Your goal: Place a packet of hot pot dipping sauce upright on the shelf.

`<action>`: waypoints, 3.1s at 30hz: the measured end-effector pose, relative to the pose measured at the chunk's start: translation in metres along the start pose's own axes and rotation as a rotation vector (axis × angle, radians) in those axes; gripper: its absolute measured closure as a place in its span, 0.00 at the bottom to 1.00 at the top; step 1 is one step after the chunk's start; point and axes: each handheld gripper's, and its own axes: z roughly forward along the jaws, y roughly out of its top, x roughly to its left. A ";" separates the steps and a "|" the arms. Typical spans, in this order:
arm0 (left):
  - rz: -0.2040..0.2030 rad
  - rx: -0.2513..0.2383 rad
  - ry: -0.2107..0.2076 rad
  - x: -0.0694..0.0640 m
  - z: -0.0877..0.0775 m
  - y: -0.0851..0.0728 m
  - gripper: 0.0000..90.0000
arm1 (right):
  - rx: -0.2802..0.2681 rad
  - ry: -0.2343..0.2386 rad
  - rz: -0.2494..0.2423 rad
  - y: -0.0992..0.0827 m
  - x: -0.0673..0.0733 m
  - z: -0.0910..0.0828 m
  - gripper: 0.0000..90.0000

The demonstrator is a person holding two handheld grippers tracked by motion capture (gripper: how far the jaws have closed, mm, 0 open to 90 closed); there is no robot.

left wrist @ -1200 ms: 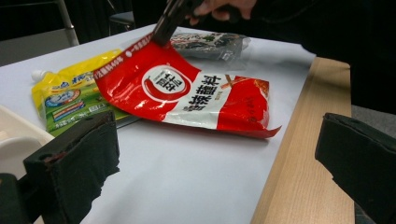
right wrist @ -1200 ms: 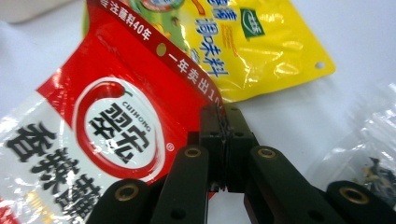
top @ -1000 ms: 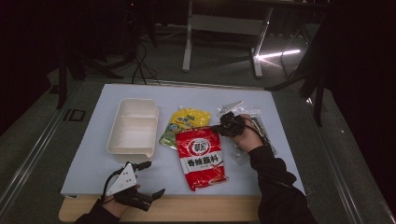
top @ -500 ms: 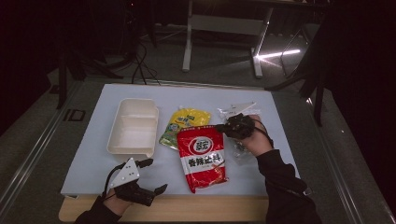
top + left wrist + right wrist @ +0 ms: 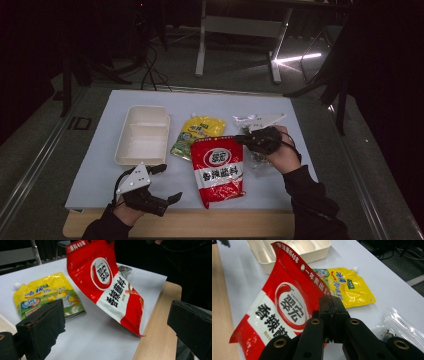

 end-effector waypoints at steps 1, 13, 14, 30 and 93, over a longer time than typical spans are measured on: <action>0.007 0.002 0.003 0.001 0.000 0.002 0.03 | -0.005 -0.004 -0.005 0.000 0.001 -0.002 0.99; 0.039 0.016 -0.001 0.007 0.015 0.018 0.03 | -0.035 -0.005 -0.043 0.001 0.019 -0.022 0.99; 0.042 0.020 -0.003 0.007 0.016 0.018 0.03 | -0.037 -0.009 -0.048 0.000 0.020 -0.024 0.99; 0.051 0.039 -0.046 0.008 0.031 0.022 0.07 | -0.087 0.019 -0.099 0.005 0.040 -0.044 0.99; 0.164 0.058 -0.219 0.006 0.031 0.074 1.00 | -0.115 0.185 -0.177 0.030 0.065 -0.035 0.76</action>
